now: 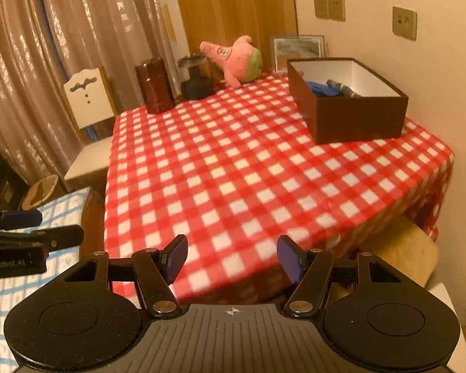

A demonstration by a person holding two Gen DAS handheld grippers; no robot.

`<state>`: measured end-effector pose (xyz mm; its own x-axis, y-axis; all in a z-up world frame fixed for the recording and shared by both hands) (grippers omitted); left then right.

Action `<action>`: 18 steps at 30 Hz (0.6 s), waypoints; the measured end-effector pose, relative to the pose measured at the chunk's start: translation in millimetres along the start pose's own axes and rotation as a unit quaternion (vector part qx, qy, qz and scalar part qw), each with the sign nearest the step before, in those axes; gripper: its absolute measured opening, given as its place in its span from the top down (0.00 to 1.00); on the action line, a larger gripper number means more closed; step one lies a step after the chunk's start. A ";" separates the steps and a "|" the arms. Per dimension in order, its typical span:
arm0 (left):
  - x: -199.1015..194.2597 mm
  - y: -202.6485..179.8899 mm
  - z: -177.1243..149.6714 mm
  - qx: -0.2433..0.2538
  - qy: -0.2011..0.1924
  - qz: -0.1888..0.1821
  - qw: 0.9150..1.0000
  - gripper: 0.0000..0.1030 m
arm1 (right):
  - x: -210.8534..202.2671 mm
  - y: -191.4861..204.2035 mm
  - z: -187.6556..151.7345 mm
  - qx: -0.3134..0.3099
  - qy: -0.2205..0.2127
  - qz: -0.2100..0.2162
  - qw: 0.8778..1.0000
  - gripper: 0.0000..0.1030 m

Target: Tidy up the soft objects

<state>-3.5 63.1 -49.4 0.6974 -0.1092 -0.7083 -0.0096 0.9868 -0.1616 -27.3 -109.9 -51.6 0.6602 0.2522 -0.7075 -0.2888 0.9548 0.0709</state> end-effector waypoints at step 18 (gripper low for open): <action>-44.0 -28.4 -40.3 -0.034 0.019 0.012 0.999 0.23 | -49.8 1.1 -33.4 -0.014 0.014 0.039 0.999 0.38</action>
<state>-62.8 35.0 -41.4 0.6692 -0.0921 -0.7374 -0.0756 0.9787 -0.1908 -83.7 -126.6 -39.8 0.6157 0.3203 -0.7200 -0.3583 0.9276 0.1063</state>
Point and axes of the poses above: each gripper's, at about its wrist camera, not at the fingertips, and x roughly the way its jaws point, y to its left, z to its top, the point moved 8 cm from there along x, roughly the way its jaws point, and after that the axes turned 14 degrees about -x, right-handed, at the moved point
